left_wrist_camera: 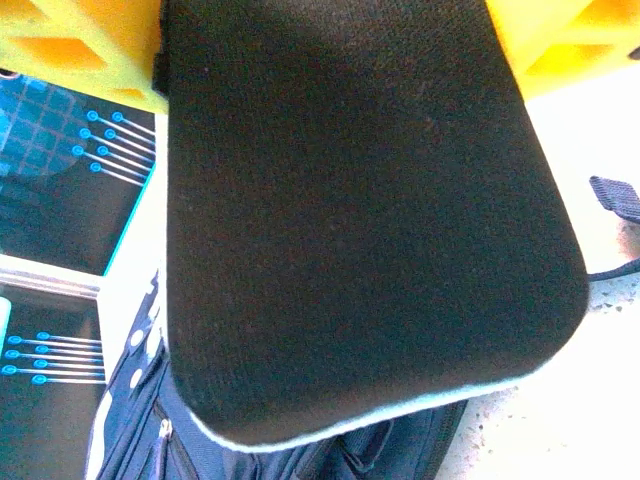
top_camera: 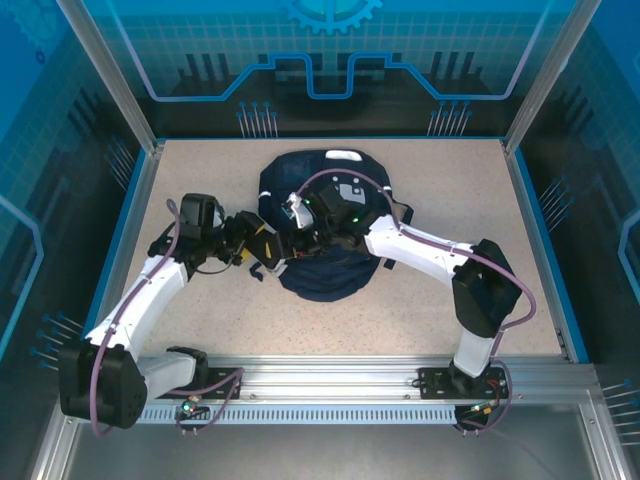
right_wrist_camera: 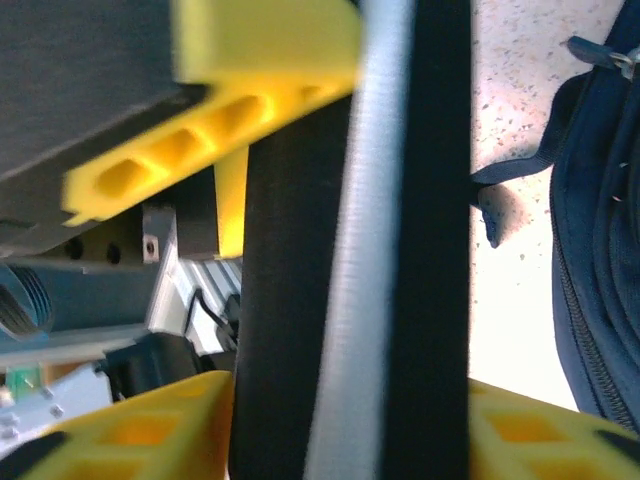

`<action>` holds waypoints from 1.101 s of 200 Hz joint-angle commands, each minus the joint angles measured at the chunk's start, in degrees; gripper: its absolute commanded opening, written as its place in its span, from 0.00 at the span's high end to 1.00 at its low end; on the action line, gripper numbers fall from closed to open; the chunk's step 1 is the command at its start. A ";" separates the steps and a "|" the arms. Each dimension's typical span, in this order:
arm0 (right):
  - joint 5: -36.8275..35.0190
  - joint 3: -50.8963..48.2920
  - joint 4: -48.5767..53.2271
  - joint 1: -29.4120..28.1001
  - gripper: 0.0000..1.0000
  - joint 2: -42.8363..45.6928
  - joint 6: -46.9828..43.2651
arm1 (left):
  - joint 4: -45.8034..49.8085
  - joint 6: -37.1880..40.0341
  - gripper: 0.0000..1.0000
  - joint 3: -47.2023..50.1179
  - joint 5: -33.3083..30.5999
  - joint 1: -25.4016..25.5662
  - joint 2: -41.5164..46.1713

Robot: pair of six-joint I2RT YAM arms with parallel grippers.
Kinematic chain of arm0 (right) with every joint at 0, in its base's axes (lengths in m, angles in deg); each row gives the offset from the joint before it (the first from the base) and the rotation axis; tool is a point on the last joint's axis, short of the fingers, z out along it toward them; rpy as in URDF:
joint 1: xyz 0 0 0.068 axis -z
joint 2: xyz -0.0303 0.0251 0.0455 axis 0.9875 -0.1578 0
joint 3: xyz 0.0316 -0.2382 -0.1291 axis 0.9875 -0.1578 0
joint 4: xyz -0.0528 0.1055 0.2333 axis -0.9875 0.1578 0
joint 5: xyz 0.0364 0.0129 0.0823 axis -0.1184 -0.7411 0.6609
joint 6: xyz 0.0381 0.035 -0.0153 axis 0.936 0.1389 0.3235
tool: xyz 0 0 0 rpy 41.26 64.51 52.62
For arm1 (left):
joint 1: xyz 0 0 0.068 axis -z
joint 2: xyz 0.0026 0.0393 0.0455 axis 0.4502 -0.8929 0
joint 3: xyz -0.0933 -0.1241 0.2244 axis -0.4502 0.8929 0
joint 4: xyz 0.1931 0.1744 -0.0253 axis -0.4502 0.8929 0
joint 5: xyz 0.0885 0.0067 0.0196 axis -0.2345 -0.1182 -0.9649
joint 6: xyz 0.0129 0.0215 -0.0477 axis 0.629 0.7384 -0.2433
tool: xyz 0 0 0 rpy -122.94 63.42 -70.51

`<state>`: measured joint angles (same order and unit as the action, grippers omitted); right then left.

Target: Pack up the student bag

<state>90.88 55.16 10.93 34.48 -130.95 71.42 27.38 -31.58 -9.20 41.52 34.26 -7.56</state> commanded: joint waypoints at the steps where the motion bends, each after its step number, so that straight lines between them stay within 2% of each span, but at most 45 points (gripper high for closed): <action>1: -1.57 -3.57 -3.53 2.40 0.62 4.39 1.09 | -0.10 2.26 0.19 -1.72 0.84 0.49 0.75; 20: -3.48 -7.50 -2.81 4.75 0.64 8.56 0.45 | 1.05 6.41 0.06 -2.26 -1.74 0.64 2.16; 52: -6.75 -13.94 1.40 10.67 0.65 17.95 -2.07 | 1.77 17.24 0.01 -3.74 -4.39 3.51 2.97; 80: -9.00 -17.87 7.53 18.63 0.66 26.00 -4.11 | 2.28 27.19 0.01 -6.35 -7.33 10.72 -0.19; 110: -9.02 -20.48 13.58 27.67 0.66 32.02 -5.88 | 3.75 38.17 0.01 -10.93 -14.36 20.34 -6.95; 134: -7.24 -22.25 16.12 33.79 0.66 34.95 -6.35 | 9.50 50.28 0.02 -18.25 -22.31 26.95 -15.22; 152: -6.08 -23.49 16.90 37.00 0.66 36.54 -6.53 | 13.32 59.81 0.04 -23.86 -25.21 29.89 -21.51; 167: -5.18 -24.43 17.12 39.02 0.66 37.40 -6.40 | 14.85 66.56 0.08 -26.75 -25.21 31.26 -26.23; 191: -3.43 -25.54 16.58 40.71 0.66 38.11 -6.44 | 17.77 72.00 0.17 -32.68 -25.37 31.50 -33.81; 220: -2.98 -26.26 16.41 41.38 0.66 38.64 -6.18 | 20.98 75.64 0.20 -38.66 -24.91 31.54 -40.08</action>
<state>85.24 29.75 26.84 74.74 -93.67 66.11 42.51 36.07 -42.99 17.93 65.72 -44.43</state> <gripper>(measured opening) 0.339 0.812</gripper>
